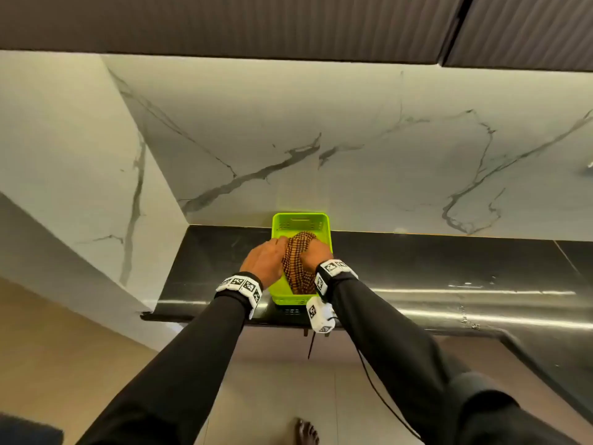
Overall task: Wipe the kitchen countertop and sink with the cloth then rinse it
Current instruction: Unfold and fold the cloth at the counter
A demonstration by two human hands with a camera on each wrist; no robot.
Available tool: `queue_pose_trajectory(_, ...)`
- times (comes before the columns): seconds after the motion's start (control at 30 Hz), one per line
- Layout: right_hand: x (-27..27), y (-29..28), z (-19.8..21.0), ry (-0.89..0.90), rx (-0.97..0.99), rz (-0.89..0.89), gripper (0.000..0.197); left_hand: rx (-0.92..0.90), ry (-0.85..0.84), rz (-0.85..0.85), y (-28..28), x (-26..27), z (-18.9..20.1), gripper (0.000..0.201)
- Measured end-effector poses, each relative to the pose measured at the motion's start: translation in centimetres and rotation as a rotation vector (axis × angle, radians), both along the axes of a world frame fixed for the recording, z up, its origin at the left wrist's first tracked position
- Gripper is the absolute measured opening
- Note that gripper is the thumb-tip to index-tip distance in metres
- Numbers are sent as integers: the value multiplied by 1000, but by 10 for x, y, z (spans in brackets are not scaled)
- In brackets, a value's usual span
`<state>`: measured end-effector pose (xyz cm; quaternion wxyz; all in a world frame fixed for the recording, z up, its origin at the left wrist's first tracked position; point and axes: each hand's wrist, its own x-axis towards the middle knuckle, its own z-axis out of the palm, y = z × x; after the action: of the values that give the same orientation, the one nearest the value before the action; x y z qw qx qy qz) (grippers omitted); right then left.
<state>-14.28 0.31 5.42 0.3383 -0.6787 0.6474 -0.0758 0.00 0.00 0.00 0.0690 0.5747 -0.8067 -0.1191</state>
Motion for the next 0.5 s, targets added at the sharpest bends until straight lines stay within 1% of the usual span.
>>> queue_pose_trajectory(0.03,1,-5,-3,6,42,-3,34,-1,-24,14,-5,0,-2,42)
queue_pose_trajectory(0.13,-1,-22,-33,31,156,-128,45,6,-81,39,-16,-2,-8,46)
queue_pose_trajectory(0.2,-6,-34,-58,66,203,-130,43,27,-95,21,-25,-5,-15,44)
queue_pose_trajectory(0.3,-11,-34,-57,123,153,-115,35,37,-141,-24,-33,-11,-21,43)
queue_pose_trajectory(0.37,-10,-35,-60,162,108,-90,31,53,-204,-35,-37,-15,-21,46)
queue_pose_trajectory(0.43,-9,-34,-60,191,61,-49,30,47,-255,-45,-40,-19,-20,47)
queue_pose_trajectory(0.5,-9,-41,-60,232,8,-44,30,26,-266,-48,-47,-18,-21,46)
